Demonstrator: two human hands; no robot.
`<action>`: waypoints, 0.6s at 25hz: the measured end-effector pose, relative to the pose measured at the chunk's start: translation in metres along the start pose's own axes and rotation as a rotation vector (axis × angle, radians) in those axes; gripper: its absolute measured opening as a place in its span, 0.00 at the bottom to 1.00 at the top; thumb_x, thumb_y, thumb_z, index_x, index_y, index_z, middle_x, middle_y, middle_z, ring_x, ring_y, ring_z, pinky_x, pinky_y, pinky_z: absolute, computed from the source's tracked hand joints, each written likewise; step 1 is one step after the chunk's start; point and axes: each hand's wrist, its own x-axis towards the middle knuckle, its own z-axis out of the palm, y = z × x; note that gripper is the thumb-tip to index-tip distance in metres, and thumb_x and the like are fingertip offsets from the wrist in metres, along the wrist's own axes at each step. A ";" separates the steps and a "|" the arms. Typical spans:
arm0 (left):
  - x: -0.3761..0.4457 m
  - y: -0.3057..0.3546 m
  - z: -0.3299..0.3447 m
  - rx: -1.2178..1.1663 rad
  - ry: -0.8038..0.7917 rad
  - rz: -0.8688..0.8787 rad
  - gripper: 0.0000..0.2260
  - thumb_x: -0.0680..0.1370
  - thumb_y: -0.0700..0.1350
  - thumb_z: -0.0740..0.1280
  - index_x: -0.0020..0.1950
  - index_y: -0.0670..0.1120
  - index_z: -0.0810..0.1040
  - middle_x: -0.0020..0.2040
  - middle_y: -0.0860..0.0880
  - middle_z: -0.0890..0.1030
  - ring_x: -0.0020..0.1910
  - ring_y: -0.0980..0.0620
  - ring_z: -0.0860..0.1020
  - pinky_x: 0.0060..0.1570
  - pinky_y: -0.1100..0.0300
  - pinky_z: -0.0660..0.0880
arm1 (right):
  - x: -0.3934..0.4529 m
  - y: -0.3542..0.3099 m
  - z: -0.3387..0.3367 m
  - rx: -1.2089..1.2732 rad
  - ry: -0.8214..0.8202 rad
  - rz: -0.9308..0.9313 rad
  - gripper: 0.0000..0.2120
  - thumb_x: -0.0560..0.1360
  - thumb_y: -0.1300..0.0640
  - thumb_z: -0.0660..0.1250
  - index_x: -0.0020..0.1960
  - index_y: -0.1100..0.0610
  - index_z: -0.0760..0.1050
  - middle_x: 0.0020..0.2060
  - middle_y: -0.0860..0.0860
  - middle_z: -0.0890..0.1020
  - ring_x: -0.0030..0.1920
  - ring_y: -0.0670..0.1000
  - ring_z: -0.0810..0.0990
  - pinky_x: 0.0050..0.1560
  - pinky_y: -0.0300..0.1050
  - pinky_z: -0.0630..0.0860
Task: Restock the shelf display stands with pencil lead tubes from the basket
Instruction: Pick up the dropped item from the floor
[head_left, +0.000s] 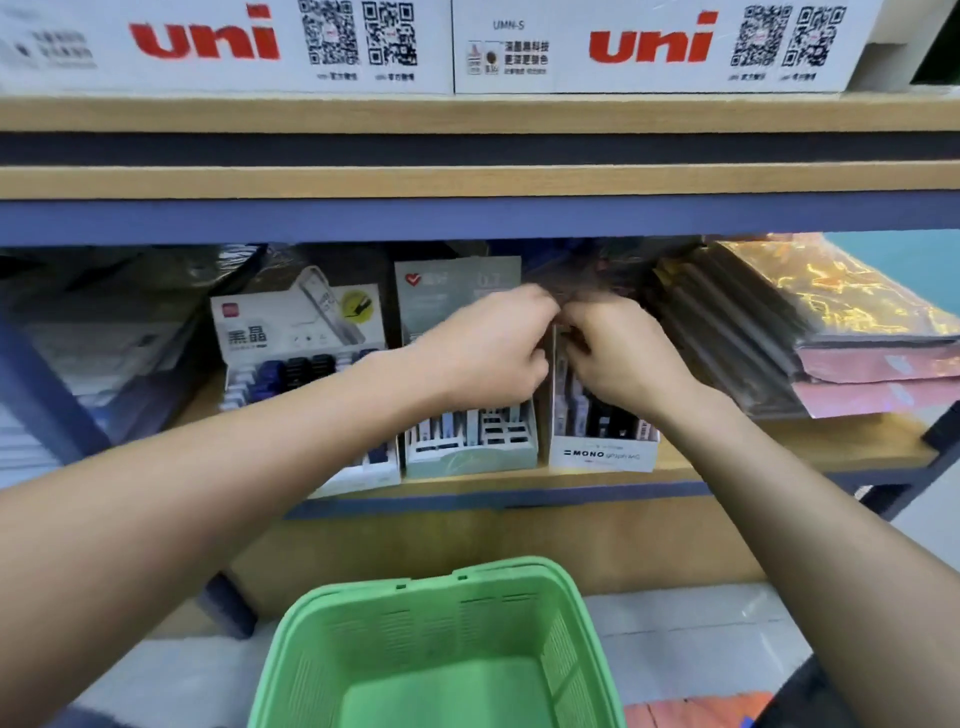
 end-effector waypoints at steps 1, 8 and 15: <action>-0.023 -0.003 -0.010 0.010 0.016 -0.009 0.17 0.80 0.42 0.62 0.68 0.44 0.75 0.66 0.45 0.76 0.64 0.46 0.75 0.63 0.49 0.73 | -0.002 -0.014 0.001 0.007 -0.023 -0.017 0.13 0.76 0.63 0.65 0.59 0.57 0.81 0.54 0.56 0.83 0.55 0.60 0.80 0.51 0.55 0.78; -0.174 -0.038 -0.006 -0.041 -0.033 -0.316 0.08 0.75 0.43 0.65 0.50 0.46 0.81 0.43 0.50 0.81 0.45 0.49 0.79 0.45 0.55 0.75 | -0.063 -0.161 0.058 0.481 -0.318 -0.054 0.11 0.72 0.66 0.67 0.47 0.55 0.85 0.34 0.43 0.81 0.39 0.39 0.75 0.41 0.33 0.68; -0.282 -0.114 0.097 -0.062 -0.382 -0.687 0.05 0.72 0.40 0.65 0.46 0.45 0.77 0.49 0.41 0.82 0.52 0.38 0.81 0.48 0.49 0.80 | -0.145 -0.292 0.185 0.529 -0.830 0.024 0.13 0.73 0.65 0.64 0.53 0.60 0.84 0.52 0.58 0.86 0.56 0.57 0.83 0.56 0.46 0.76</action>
